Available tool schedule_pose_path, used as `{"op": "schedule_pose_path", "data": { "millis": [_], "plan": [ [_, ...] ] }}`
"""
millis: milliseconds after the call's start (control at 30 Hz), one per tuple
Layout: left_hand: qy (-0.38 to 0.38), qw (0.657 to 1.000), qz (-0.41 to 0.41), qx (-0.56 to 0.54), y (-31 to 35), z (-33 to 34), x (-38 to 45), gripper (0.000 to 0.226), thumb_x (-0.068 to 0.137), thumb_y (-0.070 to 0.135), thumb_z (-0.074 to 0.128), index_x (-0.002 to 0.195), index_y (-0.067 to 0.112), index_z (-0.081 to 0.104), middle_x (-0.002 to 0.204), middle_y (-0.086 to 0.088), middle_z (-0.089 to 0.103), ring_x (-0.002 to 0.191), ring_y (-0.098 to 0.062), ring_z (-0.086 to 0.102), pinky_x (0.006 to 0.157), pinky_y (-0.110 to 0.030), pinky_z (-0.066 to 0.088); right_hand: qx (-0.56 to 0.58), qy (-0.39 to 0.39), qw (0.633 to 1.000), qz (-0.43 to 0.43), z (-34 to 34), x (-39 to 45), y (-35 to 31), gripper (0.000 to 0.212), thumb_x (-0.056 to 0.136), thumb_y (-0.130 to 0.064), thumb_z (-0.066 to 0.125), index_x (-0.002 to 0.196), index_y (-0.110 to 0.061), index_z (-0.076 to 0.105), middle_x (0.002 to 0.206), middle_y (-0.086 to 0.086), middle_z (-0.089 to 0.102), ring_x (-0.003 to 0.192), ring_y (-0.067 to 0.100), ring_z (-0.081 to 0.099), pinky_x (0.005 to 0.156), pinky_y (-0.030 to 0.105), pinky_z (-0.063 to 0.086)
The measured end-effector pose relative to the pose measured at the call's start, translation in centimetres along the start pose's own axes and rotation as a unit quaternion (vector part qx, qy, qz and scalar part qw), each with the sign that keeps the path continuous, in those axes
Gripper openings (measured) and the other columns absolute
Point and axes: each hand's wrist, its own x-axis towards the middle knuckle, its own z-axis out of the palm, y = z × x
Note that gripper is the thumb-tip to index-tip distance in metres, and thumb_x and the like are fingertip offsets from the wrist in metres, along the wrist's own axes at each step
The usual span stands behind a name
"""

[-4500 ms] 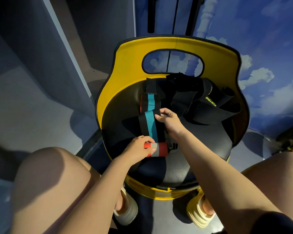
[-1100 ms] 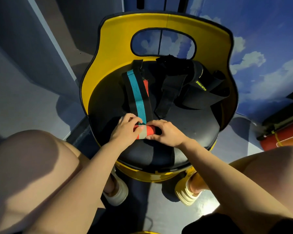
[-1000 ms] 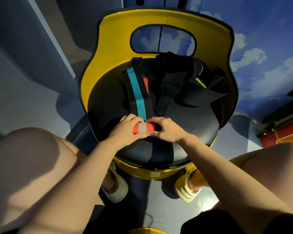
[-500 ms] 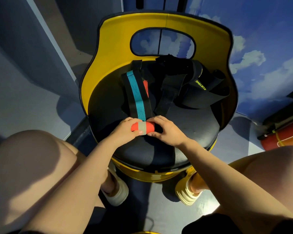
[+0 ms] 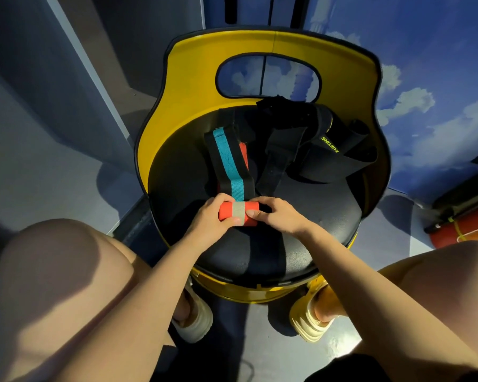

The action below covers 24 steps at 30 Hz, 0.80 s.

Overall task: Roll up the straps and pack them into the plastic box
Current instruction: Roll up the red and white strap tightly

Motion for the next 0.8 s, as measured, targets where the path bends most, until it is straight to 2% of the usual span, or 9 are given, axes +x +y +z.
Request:
{"op": "schedule_pose_path", "data": {
  "millis": [133,233,300,367,567,667,733,800],
  "plan": [
    [0.041,0.996,-0.033,-0.076,0.7,1.0,-0.3,0.045,0.088,0.018,0.061,0.129,0.019,0.043,0.13,-0.005,0.046,0.115,-0.017,0.046,0.088,-0.026,0.039,0.038,0.126,0.991,0.016,2.1,-1.1,-0.5,0.052,0.094,-0.037,0.051,0.142,-0.019,0.04,0.138,0.003,0.052,0.13,0.018,0.045,0.103,0.024,0.033],
    [0.032,0.981,-0.079,-0.173,1.2,2.0,-0.7,0.057,0.093,0.012,0.054,0.143,0.018,0.027,0.144,-0.008,0.033,0.129,-0.023,0.038,0.099,-0.031,0.037,0.142,0.129,0.981,0.036,3.9,-1.6,-0.8,0.049,0.1,-0.033,0.039,0.147,-0.024,0.029,0.145,0.003,0.043,0.135,0.018,0.038,0.109,0.026,0.029],
    [0.018,0.962,-0.102,-0.253,1.4,2.1,-0.7,0.063,0.094,0.009,0.051,0.148,0.017,0.019,0.149,-0.008,0.027,0.135,-0.024,0.032,0.106,-0.032,0.031,0.21,0.123,0.969,0.05,4.2,-1.7,-0.9,0.047,0.101,-0.031,0.036,0.147,-0.026,0.027,0.148,0.003,0.039,0.137,0.017,0.035,0.111,0.027,0.027],
    [0.011,0.95,-0.117,-0.288,1.5,2.2,-0.5,0.064,0.095,0.01,0.049,0.149,0.019,0.015,0.152,-0.007,0.023,0.138,-0.024,0.028,0.11,-0.033,0.026,0.234,0.116,0.964,0.055,4.3,-1.7,-0.9,0.047,0.101,-0.031,0.035,0.148,-0.027,0.025,0.149,0.001,0.038,0.137,0.017,0.035,0.112,0.029,0.026],
    [0.009,0.941,-0.155,-0.3,2.3,2.2,0.3,0.062,0.096,0.014,0.048,0.149,0.019,0.016,0.158,-0.006,0.011,0.143,-0.027,0.018,0.117,-0.044,0.02,0.26,0.103,0.958,0.055,5.1,-1.7,-0.5,0.052,0.1,-0.035,0.038,0.149,-0.032,0.019,0.149,-0.003,0.038,0.136,0.015,0.036,0.116,0.035,0.026],
    [0.018,0.944,-0.142,-0.298,2.1,2.3,0.0,0.059,0.096,0.01,0.048,0.148,0.018,0.021,0.158,-0.005,0.012,0.143,-0.026,0.02,0.116,-0.039,0.022,0.223,0.112,0.967,0.046,5.1,-1.8,-0.5,0.054,0.099,-0.035,0.041,0.149,-0.029,0.021,0.147,-0.002,0.041,0.134,0.014,0.039,0.11,0.025,0.027],
    [0.042,0.958,-0.116,-0.258,1.7,2.3,-0.2,0.056,0.094,0.009,0.051,0.144,0.018,0.029,0.155,-0.005,0.02,0.138,-0.024,0.029,0.109,-0.033,0.028,0.163,0.125,0.978,0.035,4.8,-1.9,-0.8,0.053,0.098,-0.033,0.044,0.148,-0.025,0.027,0.143,-0.002,0.045,0.132,0.014,0.041,0.099,0.017,0.028],
    [0.074,0.981,-0.096,-0.154,1.2,2.1,-0.3,0.049,0.092,0.014,0.055,0.137,0.019,0.04,0.149,-0.003,0.028,0.133,-0.023,0.035,0.103,-0.031,0.034,0.123,0.156,0.98,0.022,4.5,-1.8,-0.9,0.049,0.096,-0.029,0.05,0.143,-0.018,0.037,0.14,-0.002,0.048,0.129,0.014,0.043,0.096,0.016,0.029]
  ]
}}
